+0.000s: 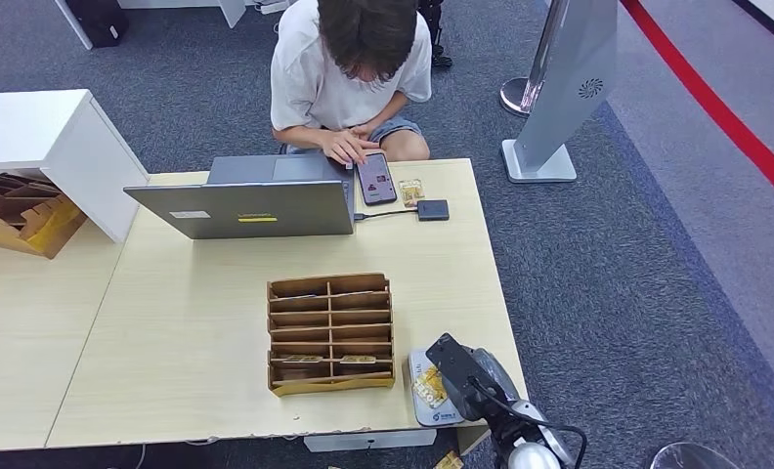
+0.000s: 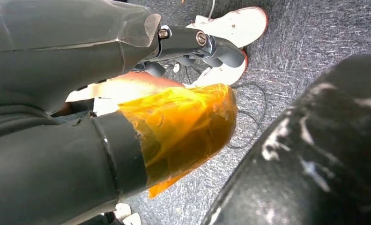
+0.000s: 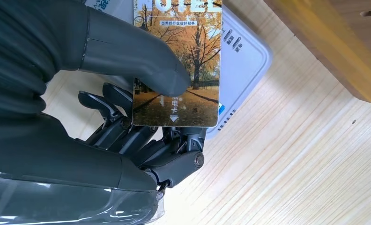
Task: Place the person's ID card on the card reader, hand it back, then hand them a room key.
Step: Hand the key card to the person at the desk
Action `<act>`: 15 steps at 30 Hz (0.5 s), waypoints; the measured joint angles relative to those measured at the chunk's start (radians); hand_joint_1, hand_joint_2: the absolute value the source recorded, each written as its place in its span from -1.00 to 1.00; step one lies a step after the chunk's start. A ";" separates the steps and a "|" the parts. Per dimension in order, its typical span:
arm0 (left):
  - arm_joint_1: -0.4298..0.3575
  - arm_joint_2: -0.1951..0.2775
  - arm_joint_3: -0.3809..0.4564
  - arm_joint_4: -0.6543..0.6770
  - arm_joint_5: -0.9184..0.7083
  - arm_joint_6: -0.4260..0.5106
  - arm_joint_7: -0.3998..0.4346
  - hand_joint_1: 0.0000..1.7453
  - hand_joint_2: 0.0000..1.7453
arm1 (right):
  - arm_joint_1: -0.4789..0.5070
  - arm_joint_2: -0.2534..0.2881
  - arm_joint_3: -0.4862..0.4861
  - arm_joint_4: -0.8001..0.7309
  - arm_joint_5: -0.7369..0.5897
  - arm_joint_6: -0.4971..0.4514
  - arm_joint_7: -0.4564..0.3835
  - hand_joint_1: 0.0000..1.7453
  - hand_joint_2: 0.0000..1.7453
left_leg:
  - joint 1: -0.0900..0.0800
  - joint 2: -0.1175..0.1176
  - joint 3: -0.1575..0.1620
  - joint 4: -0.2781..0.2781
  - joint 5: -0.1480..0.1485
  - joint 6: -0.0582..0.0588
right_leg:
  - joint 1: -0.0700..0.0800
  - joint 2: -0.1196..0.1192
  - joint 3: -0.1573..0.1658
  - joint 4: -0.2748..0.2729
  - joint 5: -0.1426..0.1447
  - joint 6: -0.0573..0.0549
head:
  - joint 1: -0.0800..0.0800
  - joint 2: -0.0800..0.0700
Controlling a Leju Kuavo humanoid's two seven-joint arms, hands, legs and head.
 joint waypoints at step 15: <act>0.000 0.000 0.000 0.000 0.001 0.000 0.000 -1.00 -1.00 | -0.001 0.001 0.000 0.004 0.000 0.000 0.000 1.00 1.00 | 0.000 0.000 0.001 0.000 0.000 0.000 | 0.000 0.000 0.001 0.000 0.000 0.000 | 0.000 0.000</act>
